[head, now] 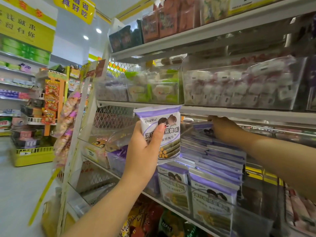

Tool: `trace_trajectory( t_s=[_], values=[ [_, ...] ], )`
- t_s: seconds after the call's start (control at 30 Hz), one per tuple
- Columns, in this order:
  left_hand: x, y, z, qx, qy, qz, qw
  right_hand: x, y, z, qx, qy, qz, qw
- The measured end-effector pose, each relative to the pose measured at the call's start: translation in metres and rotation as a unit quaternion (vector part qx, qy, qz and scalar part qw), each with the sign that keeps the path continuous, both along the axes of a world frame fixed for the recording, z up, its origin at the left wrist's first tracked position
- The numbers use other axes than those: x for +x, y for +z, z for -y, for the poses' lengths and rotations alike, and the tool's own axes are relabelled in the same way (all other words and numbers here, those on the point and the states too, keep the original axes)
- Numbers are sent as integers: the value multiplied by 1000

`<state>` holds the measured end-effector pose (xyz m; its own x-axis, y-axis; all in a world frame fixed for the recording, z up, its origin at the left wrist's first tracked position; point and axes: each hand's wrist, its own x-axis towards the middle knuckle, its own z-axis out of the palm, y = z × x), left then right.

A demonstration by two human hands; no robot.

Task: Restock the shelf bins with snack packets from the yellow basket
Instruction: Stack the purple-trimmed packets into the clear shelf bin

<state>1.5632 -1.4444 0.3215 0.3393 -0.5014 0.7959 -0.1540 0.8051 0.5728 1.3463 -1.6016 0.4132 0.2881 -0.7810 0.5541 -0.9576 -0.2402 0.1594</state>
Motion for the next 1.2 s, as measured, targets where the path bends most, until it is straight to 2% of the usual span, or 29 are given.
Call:
trace_trajectory(
  t_s=[0.1,0.23,0.3,0.4,0.5,0.57,0.7,0.87,1.0,1.03,1.1,1.2],
  values=[
    [2,0,1,-7,1,6,1000,0,-3,16,40,20,39,998],
    [5,0,3,-3,10,11,1000,-5,-7,25,150,96,-46,983],
    [4,-1,3,0,19,12,1000,-11,-8,25,183,114,-51,975],
    [3,-3,1,-7,25,12,1000,-13,-8,14,163,77,-26,983],
    [4,-2,-2,-17,19,30,999,2,-4,-25,125,185,50,973],
    [5,0,-3,-19,13,45,999,12,-1,-62,108,264,118,951],
    [0,4,-6,-12,-13,104,994,19,0,-134,160,430,231,858],
    [-24,13,-6,-5,3,174,985,12,3,-164,213,425,287,832],
    [-42,26,-4,-13,-21,205,979,-8,-1,-169,273,437,401,757],
    [-45,30,-2,-16,-21,219,975,-13,-3,-171,276,440,412,749],
    [-52,34,4,-1,1,256,967,-22,-6,-173,246,431,408,767],
    [-61,29,9,66,44,248,965,-34,-14,-170,91,359,345,862]
  ],
)
